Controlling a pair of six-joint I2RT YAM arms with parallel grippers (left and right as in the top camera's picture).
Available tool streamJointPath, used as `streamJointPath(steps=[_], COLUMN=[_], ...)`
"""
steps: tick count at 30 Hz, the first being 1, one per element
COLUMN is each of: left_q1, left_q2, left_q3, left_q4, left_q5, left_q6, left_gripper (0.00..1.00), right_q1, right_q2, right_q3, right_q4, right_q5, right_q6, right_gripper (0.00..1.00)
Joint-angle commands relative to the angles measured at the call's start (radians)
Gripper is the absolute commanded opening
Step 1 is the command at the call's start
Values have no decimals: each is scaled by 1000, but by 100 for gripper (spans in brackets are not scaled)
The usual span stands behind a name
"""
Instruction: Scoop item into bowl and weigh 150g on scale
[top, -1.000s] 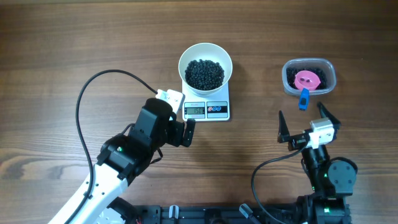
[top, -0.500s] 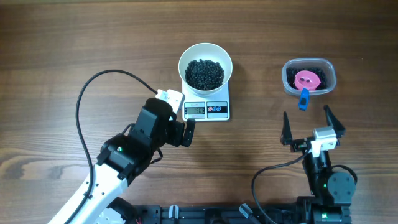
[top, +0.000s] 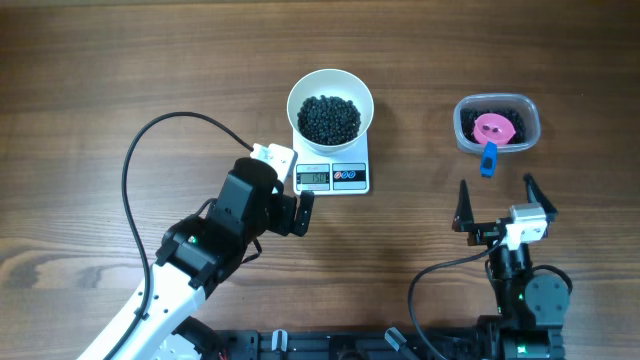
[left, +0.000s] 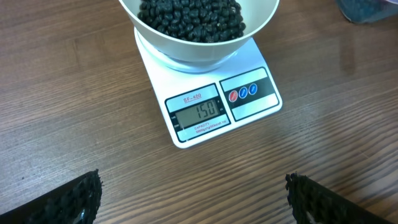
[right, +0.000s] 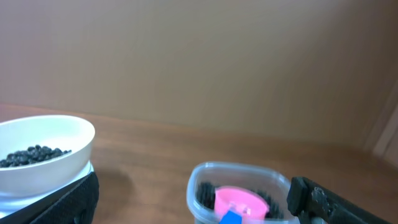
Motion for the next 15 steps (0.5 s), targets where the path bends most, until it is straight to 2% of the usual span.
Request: streamJointPath(steps=[1, 15], left_q1=[5, 5], left_q2=[1, 1], left_q3=[-2, -2], left_q4=[2, 2], left_q5=[-13, -13], left_q6=[19, 19], left_gripper=[100, 100], right_q1=[5, 16], right_q2=[-15, -15], right_q3=[-6, -6], right_q4=[-42, -77], right_q5=[44, 51], right_q6=[74, 69], right_gripper=[100, 100])
